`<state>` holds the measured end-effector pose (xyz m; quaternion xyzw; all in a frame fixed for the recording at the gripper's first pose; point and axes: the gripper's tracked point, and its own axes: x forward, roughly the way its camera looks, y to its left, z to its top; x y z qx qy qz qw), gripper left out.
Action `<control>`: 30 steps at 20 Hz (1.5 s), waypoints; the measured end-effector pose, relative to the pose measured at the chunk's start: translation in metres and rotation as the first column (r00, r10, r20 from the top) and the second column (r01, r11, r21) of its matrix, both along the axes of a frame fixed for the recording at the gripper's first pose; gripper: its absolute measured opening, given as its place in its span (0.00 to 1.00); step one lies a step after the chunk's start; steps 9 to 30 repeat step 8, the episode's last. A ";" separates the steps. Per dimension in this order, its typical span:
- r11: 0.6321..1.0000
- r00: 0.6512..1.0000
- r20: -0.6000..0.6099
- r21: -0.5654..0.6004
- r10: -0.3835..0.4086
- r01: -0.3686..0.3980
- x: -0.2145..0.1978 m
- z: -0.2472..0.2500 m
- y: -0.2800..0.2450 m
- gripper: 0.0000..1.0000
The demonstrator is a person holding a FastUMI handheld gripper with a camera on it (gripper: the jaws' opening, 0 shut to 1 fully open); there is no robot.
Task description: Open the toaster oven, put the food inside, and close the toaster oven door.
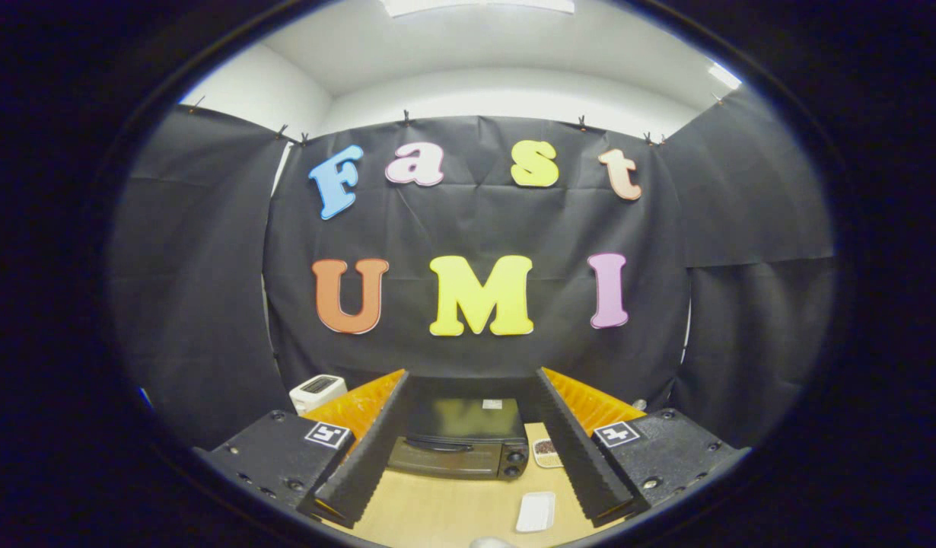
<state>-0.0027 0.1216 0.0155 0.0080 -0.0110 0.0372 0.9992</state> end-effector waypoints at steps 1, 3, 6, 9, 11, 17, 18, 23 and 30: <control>1.000 1.000 0.000 -0.002 -0.006 0.006 -0.003 0.000 -0.003 1.00; 1.000 1.000 -0.007 -0.003 -0.011 0.011 -0.007 -0.004 -0.006 1.00; 1.000 1.000 -0.008 -0.002 -0.021 0.021 -0.012 -0.003 -0.010 1.00; 1.000 1.000 -0.009 0.008 -0.023 0.023 -0.015 -0.004 -0.011 1.00; 1.000 1.000 -0.009 0.008 -0.023 0.023 -0.015 -0.004 -0.011 1.00; 1.000 1.000 -0.009 0.008 -0.023 0.023 -0.015 -0.004 -0.011 1.00; 1.000 1.000 -0.009 0.008 -0.023 0.023 -0.015 -0.004 -0.011 1.00; 1.000 1.000 -0.009 0.008 -0.023 0.023 -0.015 -0.004 -0.011 1.00; 1.000 1.000 -0.009 0.008 -0.023 0.023 -0.015 -0.004 -0.011 1.00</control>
